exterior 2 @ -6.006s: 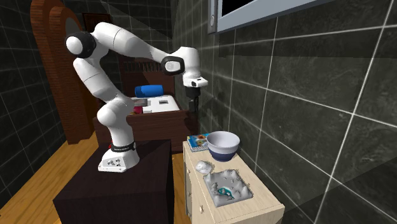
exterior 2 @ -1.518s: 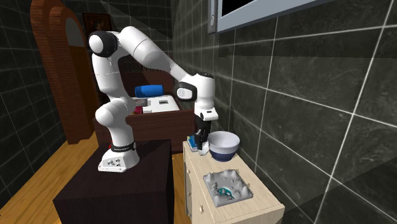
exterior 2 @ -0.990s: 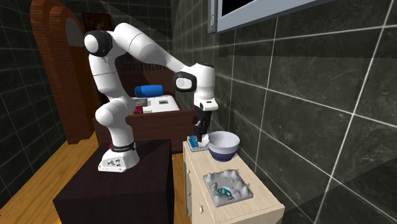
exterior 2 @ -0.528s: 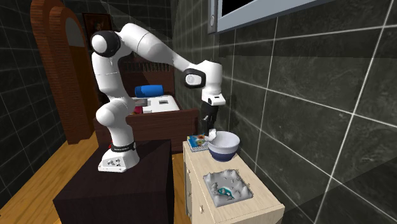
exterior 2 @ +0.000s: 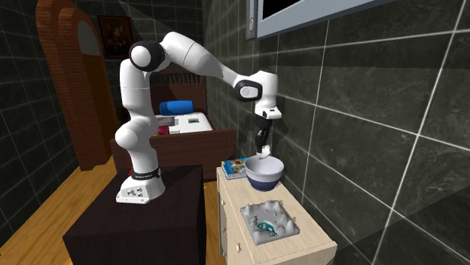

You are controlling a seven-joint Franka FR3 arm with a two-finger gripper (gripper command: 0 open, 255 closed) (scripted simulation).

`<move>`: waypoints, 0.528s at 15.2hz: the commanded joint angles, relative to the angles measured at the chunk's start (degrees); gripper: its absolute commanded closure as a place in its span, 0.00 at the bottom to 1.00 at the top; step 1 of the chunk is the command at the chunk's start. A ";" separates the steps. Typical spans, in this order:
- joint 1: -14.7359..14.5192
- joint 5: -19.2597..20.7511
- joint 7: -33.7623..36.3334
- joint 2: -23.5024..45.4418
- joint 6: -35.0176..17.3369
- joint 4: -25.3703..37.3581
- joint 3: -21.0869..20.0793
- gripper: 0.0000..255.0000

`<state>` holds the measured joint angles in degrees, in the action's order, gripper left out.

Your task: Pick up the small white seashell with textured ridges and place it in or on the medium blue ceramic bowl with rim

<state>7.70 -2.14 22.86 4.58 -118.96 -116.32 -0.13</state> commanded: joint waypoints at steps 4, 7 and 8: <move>-0.57 -0.03 1.04 3.11 -2.34 0.81 -0.48 1.00; -0.58 -0.07 0.96 4.16 -4.47 -0.27 -0.48 1.00; -0.58 -0.08 0.94 4.53 -5.17 -0.60 -0.49 1.00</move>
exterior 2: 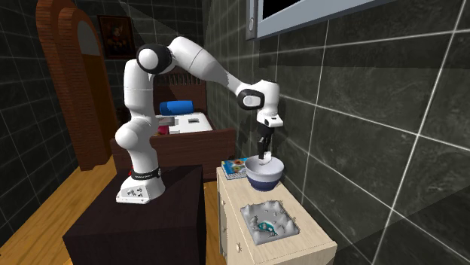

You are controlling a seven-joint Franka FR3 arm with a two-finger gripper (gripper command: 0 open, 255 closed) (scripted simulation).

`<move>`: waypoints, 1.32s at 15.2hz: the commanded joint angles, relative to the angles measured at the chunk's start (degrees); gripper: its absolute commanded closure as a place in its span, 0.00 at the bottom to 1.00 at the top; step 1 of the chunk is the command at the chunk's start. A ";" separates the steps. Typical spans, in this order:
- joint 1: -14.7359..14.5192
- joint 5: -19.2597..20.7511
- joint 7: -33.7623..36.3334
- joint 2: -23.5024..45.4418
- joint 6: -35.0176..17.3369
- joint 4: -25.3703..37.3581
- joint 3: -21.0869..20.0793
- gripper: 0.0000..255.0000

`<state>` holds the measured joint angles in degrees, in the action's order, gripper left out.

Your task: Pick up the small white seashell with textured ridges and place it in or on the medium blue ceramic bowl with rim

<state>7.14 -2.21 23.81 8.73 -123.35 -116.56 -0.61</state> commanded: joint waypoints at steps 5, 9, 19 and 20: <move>-0.02 -0.08 -0.13 2.27 -4.13 -1.81 -0.02 1.00; -0.02 -0.08 -0.13 2.29 -4.13 -1.79 -0.02 1.00; 0.01 -0.04 -0.11 1.33 -2.36 -0.98 0.00 0.00; 0.04 -0.01 -0.09 0.44 -0.58 -0.10 0.03 0.00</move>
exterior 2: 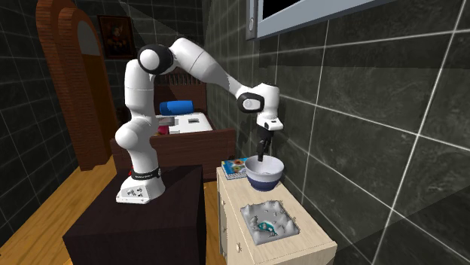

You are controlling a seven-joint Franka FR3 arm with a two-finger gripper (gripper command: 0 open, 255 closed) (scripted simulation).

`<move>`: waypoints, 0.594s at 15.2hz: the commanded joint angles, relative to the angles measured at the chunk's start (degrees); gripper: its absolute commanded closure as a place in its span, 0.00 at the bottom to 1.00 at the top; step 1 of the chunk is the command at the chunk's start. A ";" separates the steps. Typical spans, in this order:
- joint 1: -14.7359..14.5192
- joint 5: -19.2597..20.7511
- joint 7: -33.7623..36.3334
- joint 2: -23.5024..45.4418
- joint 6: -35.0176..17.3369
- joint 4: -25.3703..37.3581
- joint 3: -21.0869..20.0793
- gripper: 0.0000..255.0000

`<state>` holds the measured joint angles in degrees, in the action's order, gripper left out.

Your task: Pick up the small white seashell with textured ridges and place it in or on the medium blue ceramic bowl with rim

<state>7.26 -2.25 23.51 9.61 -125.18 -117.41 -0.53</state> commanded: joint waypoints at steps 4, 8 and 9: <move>-0.03 0.09 0.24 -1.88 4.46 2.53 -0.01 0.00; -0.03 0.09 0.24 -1.88 4.46 2.53 -0.01 0.00; -0.03 0.09 0.24 -1.88 4.46 2.53 -0.01 0.00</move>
<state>7.24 -2.16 23.75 7.74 -120.73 -114.88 -0.54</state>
